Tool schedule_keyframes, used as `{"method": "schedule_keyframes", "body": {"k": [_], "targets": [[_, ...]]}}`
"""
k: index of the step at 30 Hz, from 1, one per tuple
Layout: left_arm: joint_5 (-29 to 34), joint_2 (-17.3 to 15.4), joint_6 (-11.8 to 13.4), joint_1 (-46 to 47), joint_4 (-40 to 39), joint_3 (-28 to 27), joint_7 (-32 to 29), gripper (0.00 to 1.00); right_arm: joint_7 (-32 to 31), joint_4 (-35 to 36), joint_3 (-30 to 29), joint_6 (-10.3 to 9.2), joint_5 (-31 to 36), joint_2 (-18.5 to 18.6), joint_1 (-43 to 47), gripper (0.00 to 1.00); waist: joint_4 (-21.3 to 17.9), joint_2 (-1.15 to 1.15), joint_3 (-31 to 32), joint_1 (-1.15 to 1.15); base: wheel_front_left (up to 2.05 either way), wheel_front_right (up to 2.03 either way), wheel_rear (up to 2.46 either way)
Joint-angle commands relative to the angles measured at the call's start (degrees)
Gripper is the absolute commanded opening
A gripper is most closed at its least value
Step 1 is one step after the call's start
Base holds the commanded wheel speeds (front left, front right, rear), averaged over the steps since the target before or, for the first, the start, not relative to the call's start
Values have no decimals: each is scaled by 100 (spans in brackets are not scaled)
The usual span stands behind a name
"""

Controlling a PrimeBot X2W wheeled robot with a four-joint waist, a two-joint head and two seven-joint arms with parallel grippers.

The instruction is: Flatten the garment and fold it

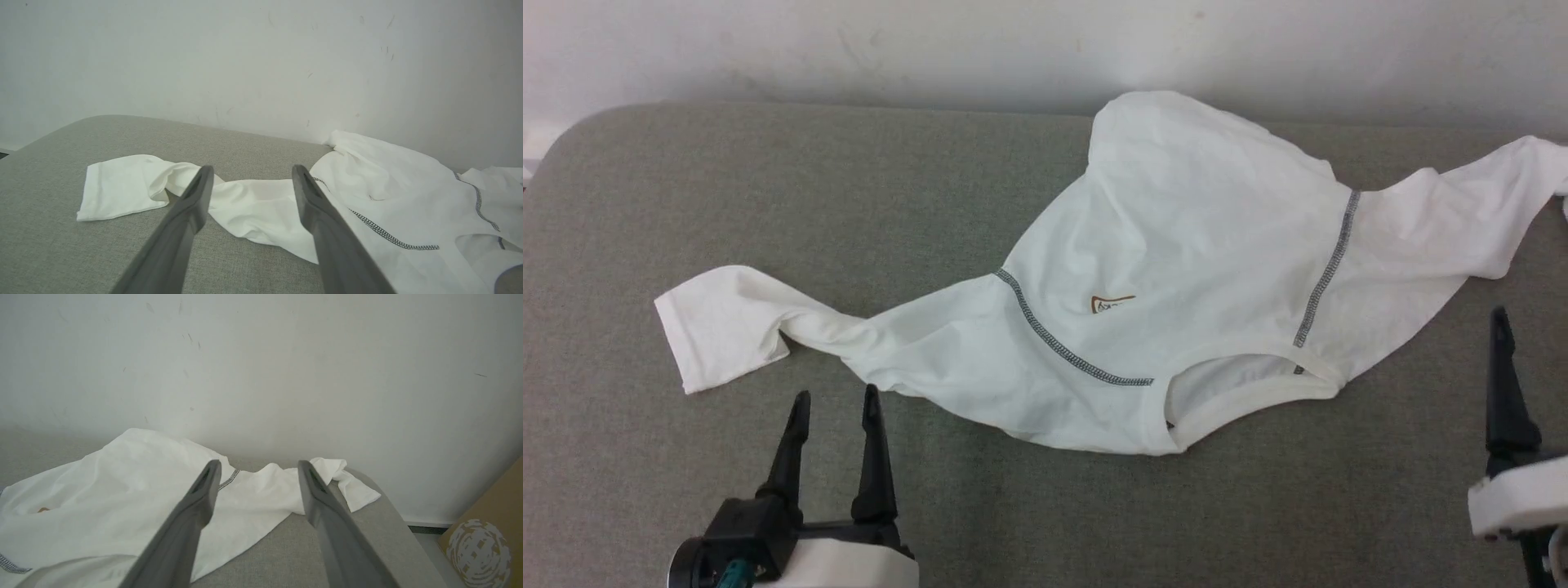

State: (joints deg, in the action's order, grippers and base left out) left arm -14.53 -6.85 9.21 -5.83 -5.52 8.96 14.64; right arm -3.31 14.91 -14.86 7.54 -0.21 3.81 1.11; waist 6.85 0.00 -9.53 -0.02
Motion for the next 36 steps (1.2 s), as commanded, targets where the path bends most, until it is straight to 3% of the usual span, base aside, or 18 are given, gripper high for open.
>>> {"method": "schedule_keyframes", "body": {"k": [1,9,15,21,26,31,36], "targets": [[-15,0,63,-103,-38,-15,-2,100,158,99,-56,-5,47,-37,244,100,-194,0,247,2,0,0,0],[-97,-66,161,-289,-153,-145,-51,100,696,-187,-69,-5,-802,-91,977,100,-350,0,370,2,0,0,0],[63,-528,86,61,-240,-200,-660,100,738,-195,5,-5,-710,-92,756,100,-470,0,204,2,0,0,0],[242,-1233,-272,783,35,-61,-2039,100,705,-215,81,-5,-715,-92,597,100,-580,0,-93,2,0,0,0],[-12,-1485,-677,1255,613,108,-3159,100,690,-274,147,-5,-781,-92,582,100,-650,0,-279,2,0,0,0],[-101,-1535,-809,1531,1214,199,-3563,100,680,-272,204,-5,-786,-92,544,100,-715,0,-356,2,0,0,0],[-135,-1420,-942,1744,1926,346,-3411,100,607,-221,243,-5,-768,-93,497,100,-790,0,-374,2,0,0,0]]}}
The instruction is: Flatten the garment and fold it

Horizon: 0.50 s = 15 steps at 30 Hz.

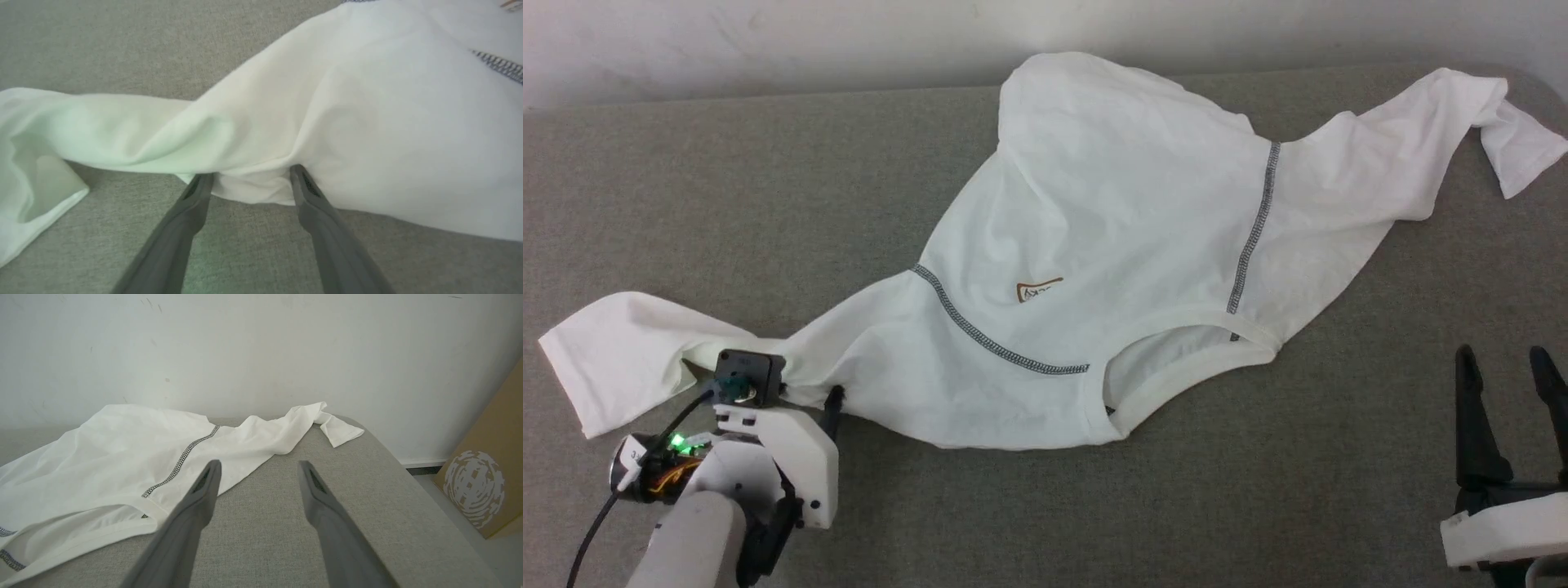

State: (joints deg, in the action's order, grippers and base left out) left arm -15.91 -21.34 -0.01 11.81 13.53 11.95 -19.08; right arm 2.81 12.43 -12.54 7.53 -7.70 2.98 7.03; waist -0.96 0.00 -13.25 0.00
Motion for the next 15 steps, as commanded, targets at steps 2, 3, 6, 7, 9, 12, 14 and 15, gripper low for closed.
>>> {"method": "schedule_keyframes", "body": {"k": [2,3,6,7,9,12,14,15], "targets": [[-83,129,-120,-2,280,120,-7,59,-34,48,1,-4,-8,-10,-89,100,-32,0,19,0,0,0,0],[-127,176,-153,11,376,134,42,22,-49,57,-7,-4,-4,-10,-82,100,-42,0,34,0,0,0,0],[-227,244,-246,76,563,134,233,0,-91,97,-42,-4,-6,-10,-60,100,-40,0,60,0,0,0,0],[-249,253,-247,104,576,113,296,0,-105,107,-56,-4,-6,-10,-56,100,-29,0,69,0,0,0,0],[-304,232,-235,137,492,39,390,0,-135,131,-68,-4,-3,-10,-57,100,-6,0,68,0,0,0,0],[-512,137,-197,79,90,-197,372,0,-160,178,-89,-4,2,-10,-77,100,45,0,34,0,0,0,0],[-617,-22,-57,-38,-356,-454,284,0,-162,193,-103,-4,10,-10,-81,100,87,0,9,0,0,0,0],[-615,-173,33,-122,-573,-614,262,0,-166,194,-99,-4,8,-10,-83,100,104,0,-9,0,0,0,0]]}}
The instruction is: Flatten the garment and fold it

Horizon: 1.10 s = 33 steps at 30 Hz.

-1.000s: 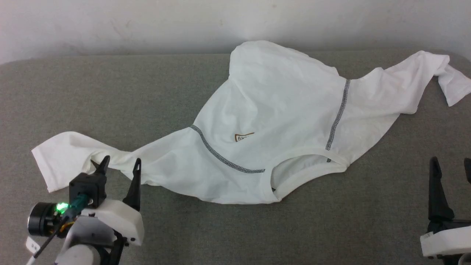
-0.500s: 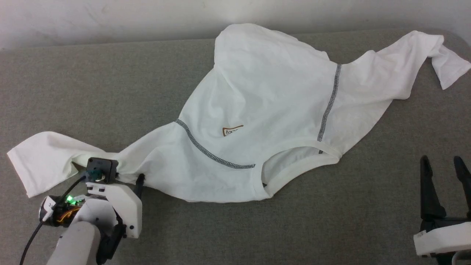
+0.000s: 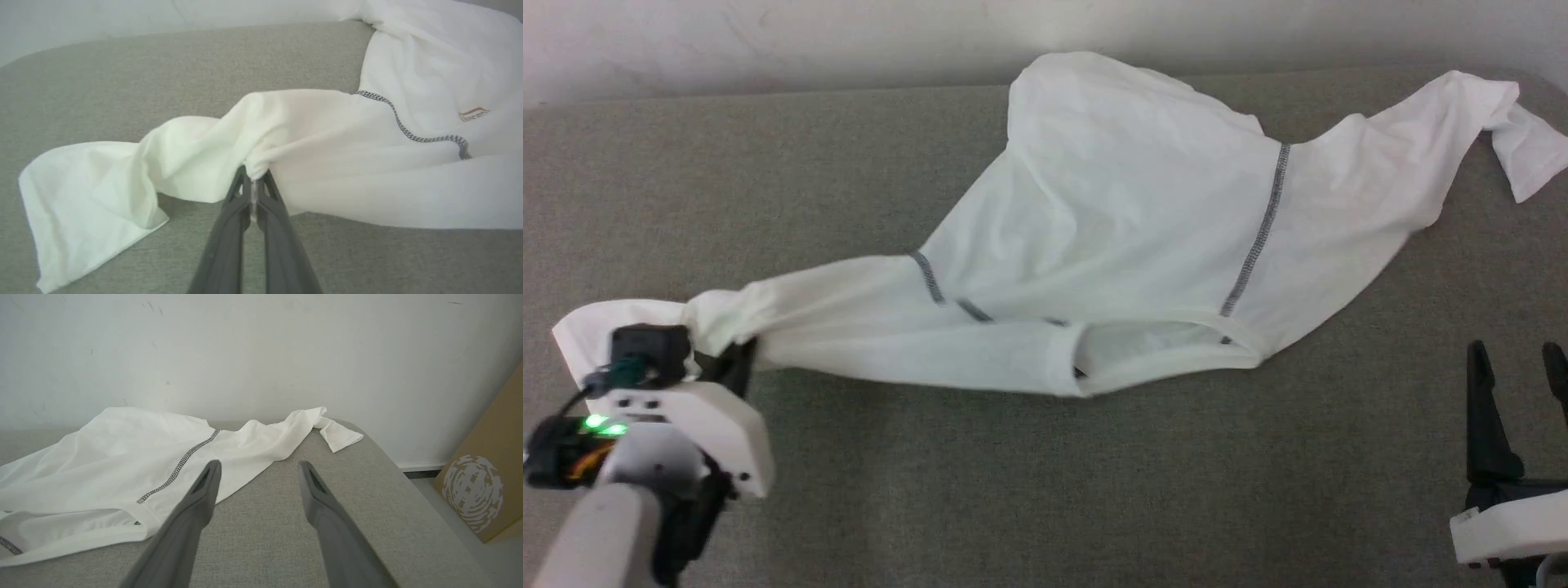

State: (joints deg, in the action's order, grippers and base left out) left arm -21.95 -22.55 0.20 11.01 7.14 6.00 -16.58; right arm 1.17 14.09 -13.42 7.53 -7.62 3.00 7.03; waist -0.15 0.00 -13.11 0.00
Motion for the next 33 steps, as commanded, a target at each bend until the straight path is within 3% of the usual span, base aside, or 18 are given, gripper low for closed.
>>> {"method": "schedule_keyframes", "body": {"k": [1,6,10,11,12,13,14,20,24,28,33], "targets": [[-8,-208,103,-138,-130,-188,-20,0,-6,22,-1,-4,-8,-12,-86,100,33,0,-40,0,0,0,0],[-109,-719,344,-706,-708,-739,-432,0,12,-39,64,-4,-52,-13,-117,100,32,0,-141,0,0,0,0],[-317,-636,358,-1070,-837,-754,-652,0,31,-97,108,-4,-57,-13,-147,100,-3,0,-209,0,0,0,0],[-332,-572,367,-1100,-852,-728,-605,7,37,-116,105,-4,-52,-13,-154,100,-2,0,-221,0,0,0,0],[-339,-486,391,-1101,-861,-710,-502,42,32,-134,103,-4,-45,-13,-160,100,4,0,-229,0,0,0,0],[-364,-376,409,-1096,-860,-685,-388,91,27,-148,100,-4,-41,-13,-163,100,15,0,-227,0,0,0,0],[-404,-267,404,-1091,-847,-650,-287,100,24,-160,91,-4,-39,-13,-163,100,31,0,-217,0,0,0,0],[-425,97,409,-1138,-1118,-540,303,100,-13,-224,106,-4,-5,-13,-151,100,149,0,1,0,0,0,0],[-246,14,372,-1303,-1797,-443,431,100,-22,-259,119,-4,-26,-13,-103,100,255,0,174,0,0,0,0],[82,-161,179,-1376,-2345,-92,450,100,-4,-322,178,-4,-76,-13,-101,100,303,0,238,0,0,0,0],[330,-30,-65,-1253,-2287,488,684,100,52,-374,249,-4,-155,-13,-121,100,258,0,171,0,0,0,0]]}}
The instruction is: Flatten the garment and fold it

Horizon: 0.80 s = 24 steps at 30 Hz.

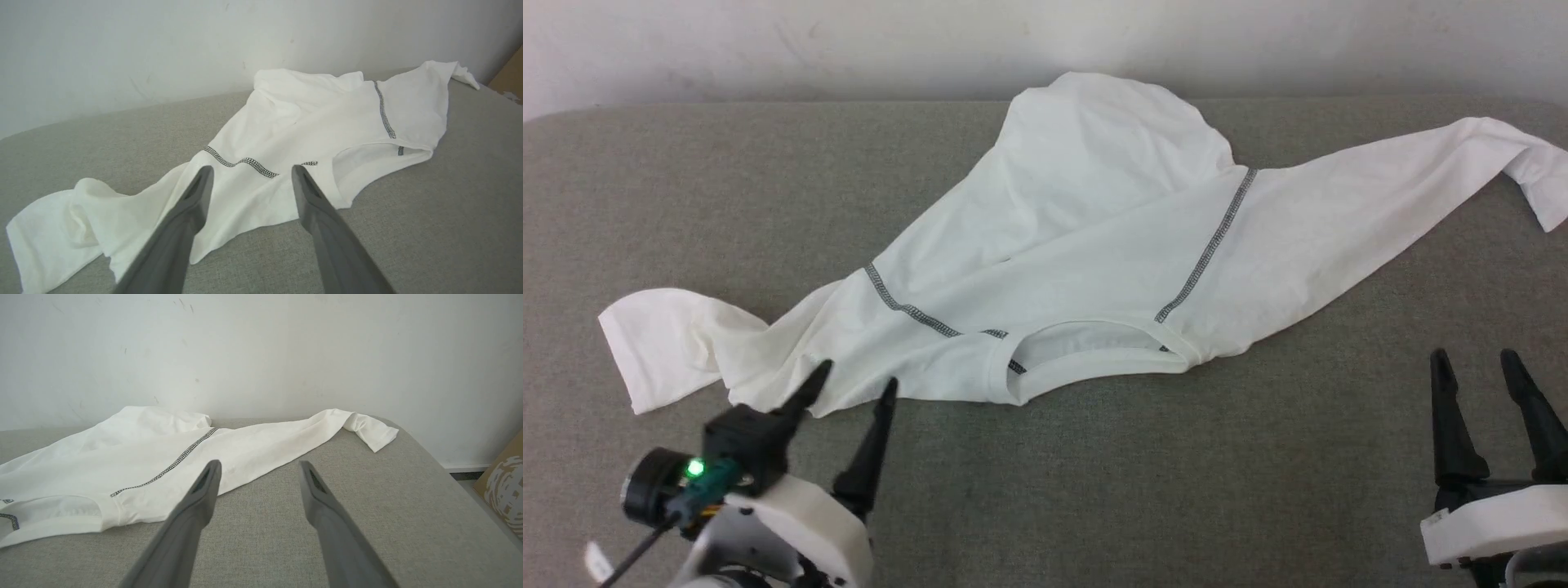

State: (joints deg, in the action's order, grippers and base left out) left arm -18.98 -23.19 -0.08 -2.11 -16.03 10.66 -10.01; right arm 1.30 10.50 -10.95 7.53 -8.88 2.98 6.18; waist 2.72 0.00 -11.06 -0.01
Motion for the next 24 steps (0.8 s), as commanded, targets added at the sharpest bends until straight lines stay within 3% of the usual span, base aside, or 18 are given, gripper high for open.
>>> {"method": "schedule_keyframes", "body": {"k": [1,6,12,24], "targets": [[101,28,-103,90,134,164,-10,100,54,-31,10,-4,-40,-10,-44,100,-50,0,-59,1,0,0,0],[484,-97,-359,366,713,710,-225,100,92,-65,7,-4,-75,-10,-80,100,-180,0,-199,1,0,0,0],[630,-209,-498,817,1501,909,-230,100,115,-56,13,-4,-93,-10,-152,100,-326,0,-388,1,0,0,0],[828,-148,-507,1529,2496,1132,-123,100,96,40,9,-4,-64,-10,-293,100,-506,0,-717,1,0,0,0]]}}
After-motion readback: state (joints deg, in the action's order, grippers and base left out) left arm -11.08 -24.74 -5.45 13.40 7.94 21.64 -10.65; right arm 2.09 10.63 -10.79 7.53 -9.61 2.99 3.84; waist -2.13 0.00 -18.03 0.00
